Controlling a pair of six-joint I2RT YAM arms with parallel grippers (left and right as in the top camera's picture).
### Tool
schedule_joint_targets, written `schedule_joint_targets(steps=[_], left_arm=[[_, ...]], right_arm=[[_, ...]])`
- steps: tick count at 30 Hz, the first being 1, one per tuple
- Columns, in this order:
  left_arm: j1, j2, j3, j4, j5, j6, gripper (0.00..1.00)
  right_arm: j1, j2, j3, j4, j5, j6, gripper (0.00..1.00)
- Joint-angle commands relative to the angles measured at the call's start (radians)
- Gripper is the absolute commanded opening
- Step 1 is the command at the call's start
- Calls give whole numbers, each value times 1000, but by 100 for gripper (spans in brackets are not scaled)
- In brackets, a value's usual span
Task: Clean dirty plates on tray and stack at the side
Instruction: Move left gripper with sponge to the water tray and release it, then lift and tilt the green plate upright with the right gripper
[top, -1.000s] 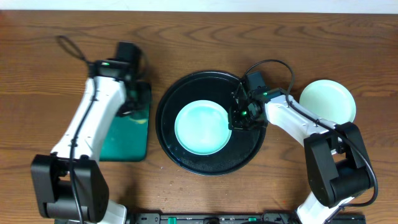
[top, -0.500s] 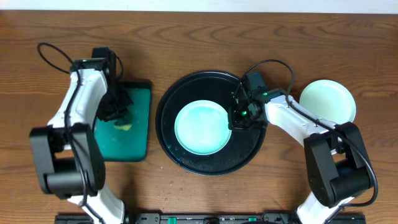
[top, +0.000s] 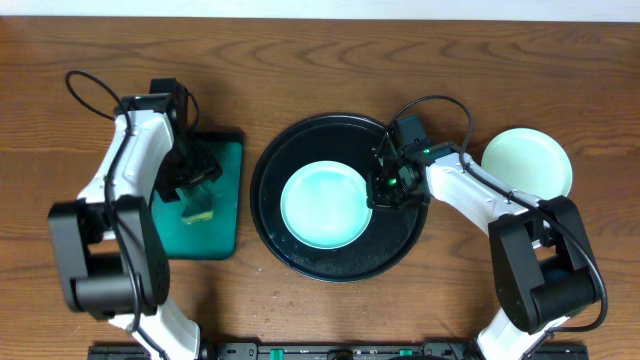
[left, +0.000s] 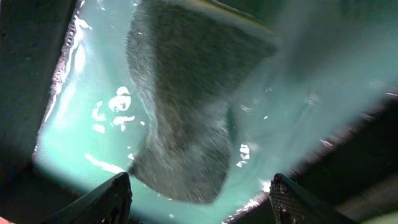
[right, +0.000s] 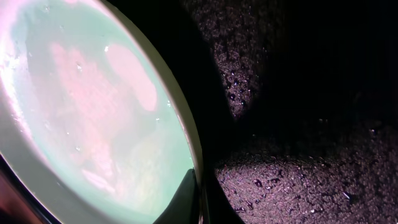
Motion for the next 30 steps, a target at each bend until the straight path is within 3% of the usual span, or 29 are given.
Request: schedule_joint_targets(steps=[1,4,8,15,25,30], left_arm=[[-12,-174,17,-4,58,10,74],[-39,-323,17,-12,64,21,77],[-83,-511,17,-31,64,21,80],[-113,-729,17,-77,61,21,81],[-113,-710,17,-96,60,21,81],[-113,-671,17,-108,61,21,81]], right_arm=[[7,5,-4,22,-2,-14,1],[7,5,-4,49,-6,-14,1],[7,4,-4,147,-191,-32,2],[-5,-18,-4,266,-261,150,1],[-82,-108,-4,346,-489,192,1],[-153,-156,-4,311,-605,282,1]])
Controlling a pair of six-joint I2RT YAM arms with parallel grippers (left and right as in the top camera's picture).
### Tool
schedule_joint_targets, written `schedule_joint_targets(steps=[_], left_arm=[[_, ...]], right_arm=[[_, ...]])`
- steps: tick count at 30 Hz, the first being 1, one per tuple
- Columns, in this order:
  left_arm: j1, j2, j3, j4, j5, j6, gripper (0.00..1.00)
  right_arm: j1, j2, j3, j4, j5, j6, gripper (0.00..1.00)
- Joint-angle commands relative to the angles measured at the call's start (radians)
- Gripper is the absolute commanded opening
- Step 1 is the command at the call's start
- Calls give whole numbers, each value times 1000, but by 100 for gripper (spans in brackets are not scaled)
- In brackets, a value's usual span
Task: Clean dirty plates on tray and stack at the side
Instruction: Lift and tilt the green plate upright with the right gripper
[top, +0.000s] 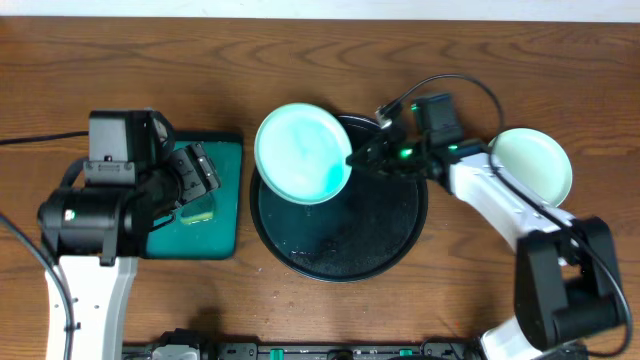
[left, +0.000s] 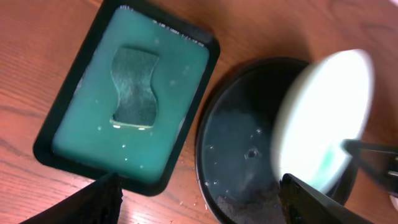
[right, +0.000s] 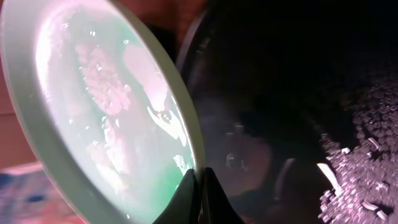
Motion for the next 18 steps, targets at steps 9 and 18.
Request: schedule_joint_targets(steps=[9,18], left_arm=[[-2,46,12,-17,-2,13,81],[-2,47,12,-7,-2,13,81]], right_arm=[[-118,-47,8,-559,16,-23,2],[-97,-47,8,-693,624,-122,2]])
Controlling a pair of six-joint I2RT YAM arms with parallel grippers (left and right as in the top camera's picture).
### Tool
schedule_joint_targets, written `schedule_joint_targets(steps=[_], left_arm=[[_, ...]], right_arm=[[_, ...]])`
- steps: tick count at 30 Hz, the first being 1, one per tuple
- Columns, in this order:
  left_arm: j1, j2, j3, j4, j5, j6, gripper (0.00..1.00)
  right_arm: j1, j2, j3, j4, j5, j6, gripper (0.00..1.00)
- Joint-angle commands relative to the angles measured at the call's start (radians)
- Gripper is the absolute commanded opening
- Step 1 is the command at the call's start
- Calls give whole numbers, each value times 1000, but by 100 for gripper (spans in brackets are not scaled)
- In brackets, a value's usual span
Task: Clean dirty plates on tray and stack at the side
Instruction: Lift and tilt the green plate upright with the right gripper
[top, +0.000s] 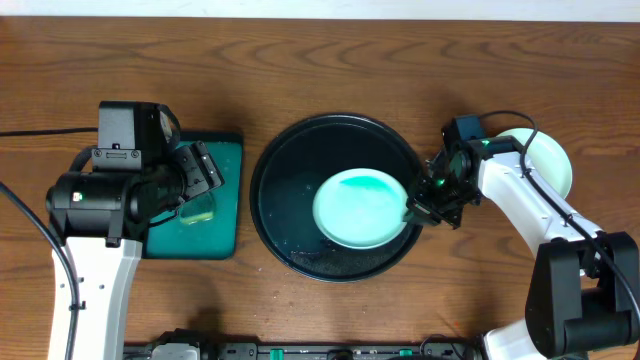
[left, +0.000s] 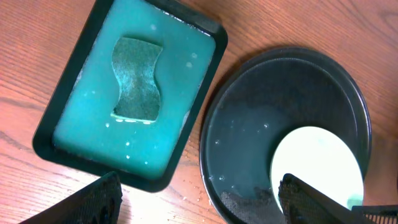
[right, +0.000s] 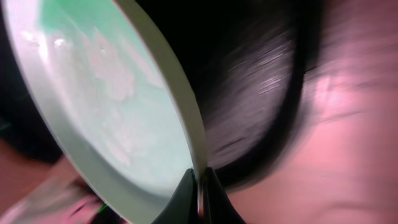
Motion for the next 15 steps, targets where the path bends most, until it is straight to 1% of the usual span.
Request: schedule_joint_targets(steps=[1,5,8,11,15], left_arm=[[-2,2,12,6,-2,17,81],[-2,9,12,18,-40,17,81],[-2,19,12,21,-74,17,81],[-1,31,12,23,-118,17,81],[34,43,12,24,-130,14,81]], right_arm=[[20,-9,3,37,283,-98,1],[77,-9,3,147,346,-180,2],[135,-9,3,243,344,-194,2],[196,-9,3,334,293,-180,1],[222,-9,3,396,171,-95,1]])
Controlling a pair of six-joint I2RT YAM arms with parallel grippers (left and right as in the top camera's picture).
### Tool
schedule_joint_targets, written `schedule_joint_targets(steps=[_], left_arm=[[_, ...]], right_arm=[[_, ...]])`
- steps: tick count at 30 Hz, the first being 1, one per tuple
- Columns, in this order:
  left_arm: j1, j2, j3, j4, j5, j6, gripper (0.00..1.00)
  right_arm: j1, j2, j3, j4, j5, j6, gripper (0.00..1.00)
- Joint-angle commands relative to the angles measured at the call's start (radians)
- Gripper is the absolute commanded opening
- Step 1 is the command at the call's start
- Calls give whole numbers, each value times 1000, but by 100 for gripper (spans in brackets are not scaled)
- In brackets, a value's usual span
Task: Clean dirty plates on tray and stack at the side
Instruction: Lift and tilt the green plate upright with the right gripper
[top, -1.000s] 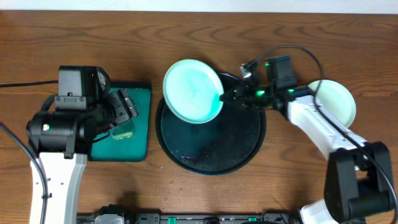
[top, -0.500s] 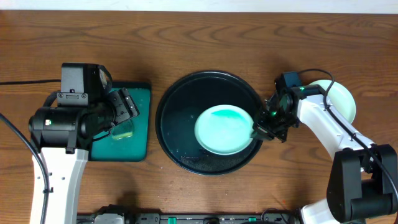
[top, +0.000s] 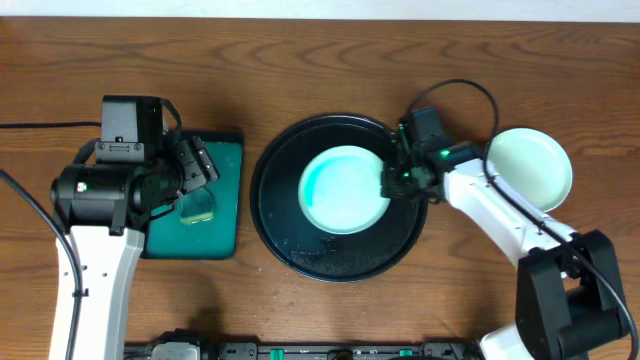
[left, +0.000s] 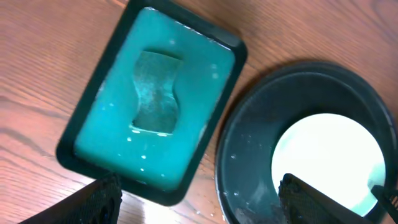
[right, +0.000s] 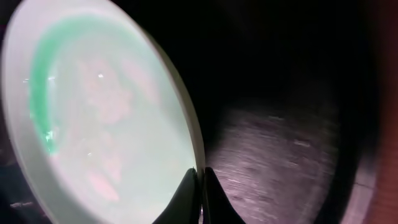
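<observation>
A pale green plate (top: 345, 188) sits in the round black tray (top: 290, 235), its surface smeared with foam in the right wrist view (right: 99, 143). My right gripper (top: 392, 183) is shut on the plate's right rim (right: 200, 180). A second pale green plate (top: 528, 165) lies on the table to the right of the tray. The green sponge (left: 155, 91) lies in the teal dish of soapy water (left: 106, 134). My left gripper (left: 199, 199) hangs open high above the dish and tray, its dark fingertips (left: 99, 199) wide apart and holding nothing.
The teal dish (top: 225, 215) stands left of the tray on the wooden table (top: 320, 70). Cables loop behind the right arm (top: 470, 95) and off to the far left.
The right gripper has carried the plate from the tray's right side to its upper middle. My left arm has shifted slightly, still open above the dish.
The plate lay flat in the tray with my right gripper on its rim, my left gripper low over the sponge in the dish. Then the plate was raised and tilted over the tray's upper left, my left gripper high up. It then stood at the tray's right, now mid-tray.
</observation>
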Motion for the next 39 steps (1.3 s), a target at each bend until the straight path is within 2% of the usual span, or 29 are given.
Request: schedule_joint_targets(steps=[1,4,9,18,23,31,39], left_arm=[[40,13,12,-2,-45,10,81],[93,19,12,-1,-11,10,82],[156,33,12,-1,4,7,82],[242,97,12,7,33,-16,82],[305,97,12,7,95,-15,82],[422,97,12,3,113,-43,82],[547,97,12,3,113,-77,82]], right_arm=[[16,-9,3,35,-144,55,1],[1,-9,4,90,-352,80,1],[-25,-9,26,134,-524,126,2],[-31,-7,80,124,-516,135,2],[-28,21,168,17,-468,80,2],[31,273,589,-309,-363,-64,2],[122,544,995,-442,-350,-87,2]])
